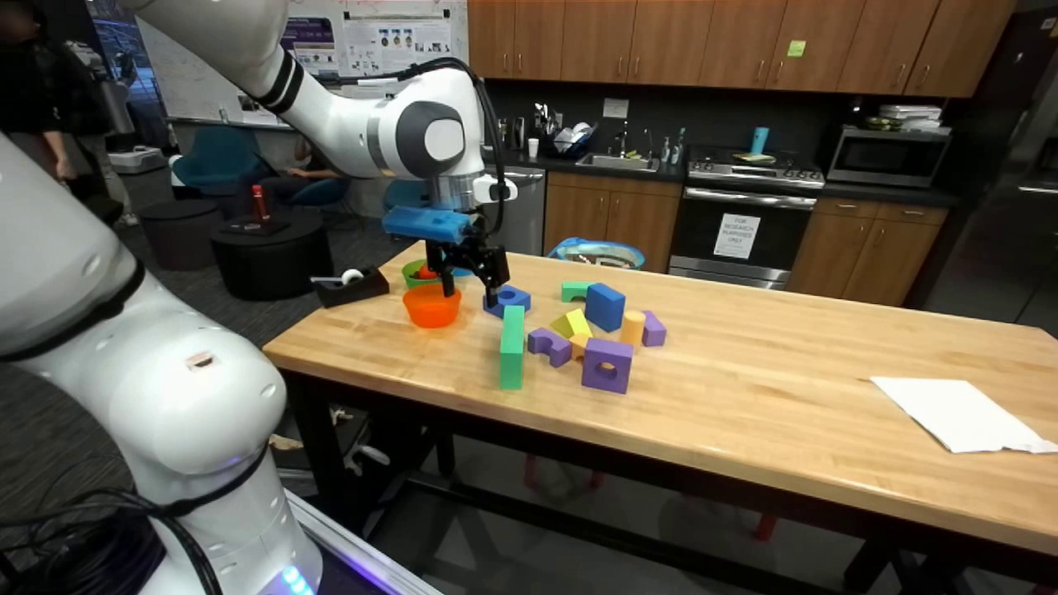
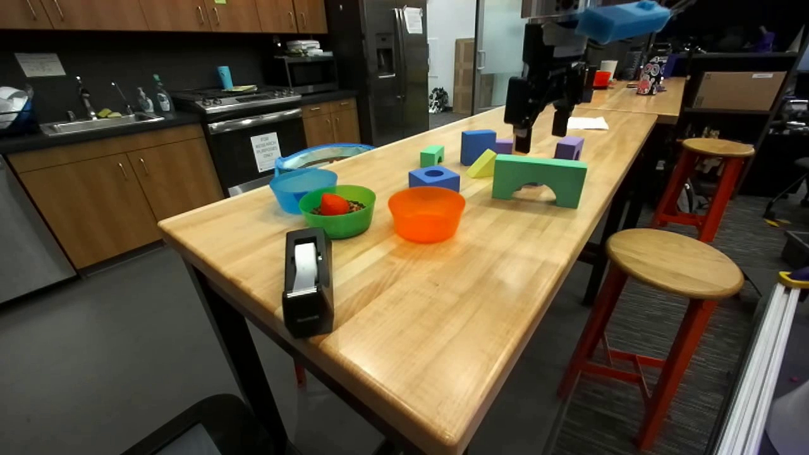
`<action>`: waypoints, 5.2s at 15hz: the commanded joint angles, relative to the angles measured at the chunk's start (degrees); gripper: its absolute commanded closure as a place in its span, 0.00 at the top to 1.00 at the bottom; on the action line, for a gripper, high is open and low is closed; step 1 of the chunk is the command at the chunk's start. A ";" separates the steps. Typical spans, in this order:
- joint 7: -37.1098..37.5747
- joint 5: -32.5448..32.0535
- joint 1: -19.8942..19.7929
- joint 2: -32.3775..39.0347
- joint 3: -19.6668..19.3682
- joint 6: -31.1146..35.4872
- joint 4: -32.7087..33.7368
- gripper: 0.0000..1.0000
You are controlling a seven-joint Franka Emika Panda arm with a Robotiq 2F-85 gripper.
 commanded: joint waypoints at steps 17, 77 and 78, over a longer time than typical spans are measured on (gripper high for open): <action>-18.29 -3.33 1.50 2.04 -4.30 3.09 4.54 1.00; 50.36 13.87 -11.48 24.83 -13.30 3.16 20.58 1.00; 51.93 14.97 -11.45 25.63 -13.64 3.85 21.10 1.00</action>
